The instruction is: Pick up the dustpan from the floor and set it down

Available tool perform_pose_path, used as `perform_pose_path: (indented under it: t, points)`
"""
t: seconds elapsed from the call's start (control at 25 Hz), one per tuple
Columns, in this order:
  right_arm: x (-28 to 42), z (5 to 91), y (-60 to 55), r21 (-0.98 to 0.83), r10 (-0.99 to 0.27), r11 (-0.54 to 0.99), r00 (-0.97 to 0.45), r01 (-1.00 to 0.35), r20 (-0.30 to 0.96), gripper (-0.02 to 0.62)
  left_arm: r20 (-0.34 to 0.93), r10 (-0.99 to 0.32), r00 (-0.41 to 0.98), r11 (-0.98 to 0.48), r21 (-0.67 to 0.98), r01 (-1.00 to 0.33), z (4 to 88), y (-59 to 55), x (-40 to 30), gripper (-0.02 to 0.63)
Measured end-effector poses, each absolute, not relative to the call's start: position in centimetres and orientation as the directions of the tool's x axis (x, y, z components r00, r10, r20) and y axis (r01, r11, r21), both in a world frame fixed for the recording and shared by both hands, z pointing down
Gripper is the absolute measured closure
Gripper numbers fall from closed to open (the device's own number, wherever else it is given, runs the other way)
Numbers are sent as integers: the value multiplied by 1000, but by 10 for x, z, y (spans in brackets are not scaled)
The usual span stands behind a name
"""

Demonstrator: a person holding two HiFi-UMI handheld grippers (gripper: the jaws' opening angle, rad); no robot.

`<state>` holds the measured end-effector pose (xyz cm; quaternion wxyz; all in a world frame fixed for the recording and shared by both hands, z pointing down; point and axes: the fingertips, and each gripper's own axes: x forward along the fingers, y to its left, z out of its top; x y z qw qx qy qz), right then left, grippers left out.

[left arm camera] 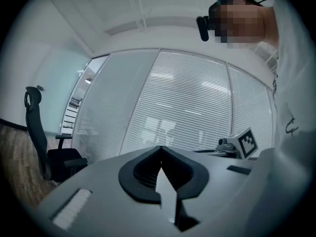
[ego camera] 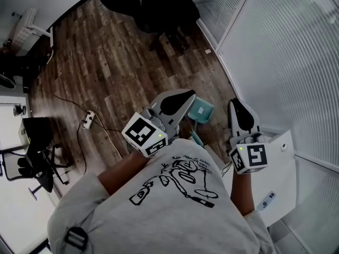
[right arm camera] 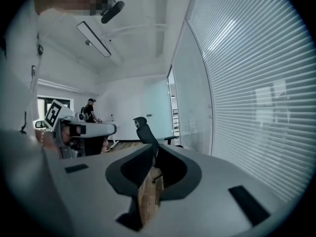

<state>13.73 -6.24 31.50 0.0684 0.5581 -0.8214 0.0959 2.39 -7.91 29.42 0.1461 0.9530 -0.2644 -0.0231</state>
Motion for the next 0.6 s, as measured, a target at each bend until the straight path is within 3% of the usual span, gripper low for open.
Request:
perform_pose_path:
  t: [0.6]
  points:
    - [125, 262, -46, 12, -934, 336, -332, -942, 135, 571, -15, -510, 860, -835, 250, -490, 270, -85, 25, 604]
